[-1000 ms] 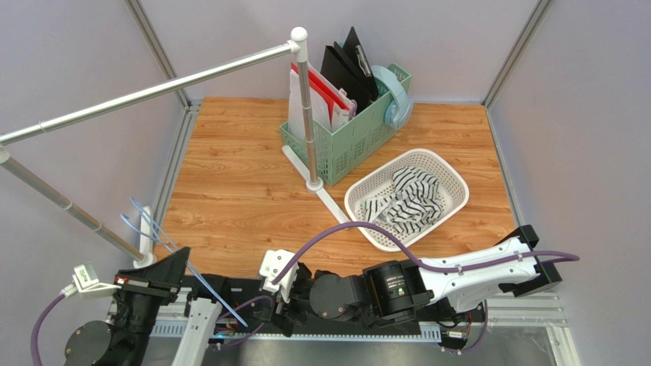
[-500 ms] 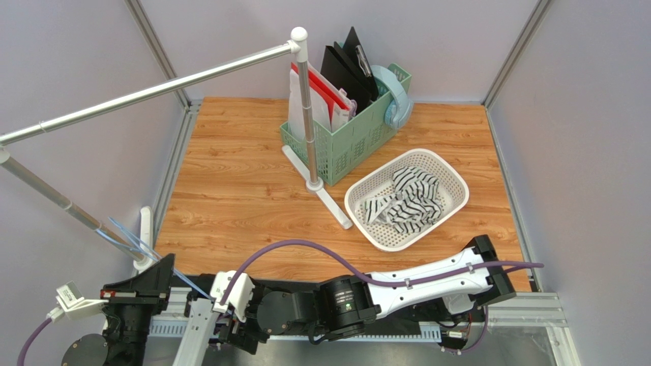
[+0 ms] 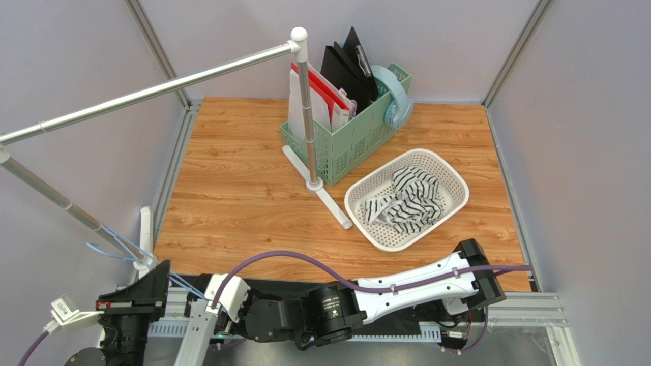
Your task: Remove the tank top from the hanger
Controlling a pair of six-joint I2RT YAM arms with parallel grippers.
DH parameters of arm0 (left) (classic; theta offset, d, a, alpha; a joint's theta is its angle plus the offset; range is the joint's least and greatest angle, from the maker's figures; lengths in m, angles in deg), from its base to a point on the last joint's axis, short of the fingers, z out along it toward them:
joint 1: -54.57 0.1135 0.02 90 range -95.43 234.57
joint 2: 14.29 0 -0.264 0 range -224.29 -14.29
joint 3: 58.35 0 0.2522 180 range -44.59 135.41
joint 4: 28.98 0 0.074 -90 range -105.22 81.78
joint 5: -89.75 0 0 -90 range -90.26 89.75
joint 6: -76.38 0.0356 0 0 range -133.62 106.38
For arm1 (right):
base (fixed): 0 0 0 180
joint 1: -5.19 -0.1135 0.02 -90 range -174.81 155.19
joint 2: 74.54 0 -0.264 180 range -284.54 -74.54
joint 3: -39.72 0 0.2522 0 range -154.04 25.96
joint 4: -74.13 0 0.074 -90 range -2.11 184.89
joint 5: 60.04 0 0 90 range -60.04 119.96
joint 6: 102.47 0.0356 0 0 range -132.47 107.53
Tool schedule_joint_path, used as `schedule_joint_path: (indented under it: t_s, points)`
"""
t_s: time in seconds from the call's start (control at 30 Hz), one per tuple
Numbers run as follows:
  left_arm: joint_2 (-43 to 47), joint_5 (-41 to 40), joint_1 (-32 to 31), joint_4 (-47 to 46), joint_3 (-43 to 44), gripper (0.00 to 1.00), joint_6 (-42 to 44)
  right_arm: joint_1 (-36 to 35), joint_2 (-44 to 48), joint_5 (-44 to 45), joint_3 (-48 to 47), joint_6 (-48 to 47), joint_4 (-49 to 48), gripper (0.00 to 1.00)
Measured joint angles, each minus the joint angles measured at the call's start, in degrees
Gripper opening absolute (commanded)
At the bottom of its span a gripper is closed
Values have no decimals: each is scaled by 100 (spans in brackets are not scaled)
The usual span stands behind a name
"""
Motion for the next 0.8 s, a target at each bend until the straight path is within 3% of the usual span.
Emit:
schedule_joint_path:
  t_s: [0.17, 0.3, 0.4, 0.43, 0.6, 0.8]
  points:
    - [0, -76, 0, -7, 28, 0, -11, -15, -2, 170, 0, -61, -11, 0]
    - [28, -146, 0, -28, 35, 0, -13, -22, -2, 369, 0, -72, -4, 0]
    - [101, -149, 0, -57, -2, 12, -22, -24, 0, 428, 0, -103, 7, 0]
    - [129, -142, 0, -68, -26, 25, -31, -31, 0, 459, 0, -116, 15, 0]
    - [219, -9, 0, -85, -146, 55, 59, -35, 0, 570, 0, -118, 33, 0]
    - [227, 68, -2, -210, -151, 67, 264, 83, 149, 643, 131, 20, 166, 0]
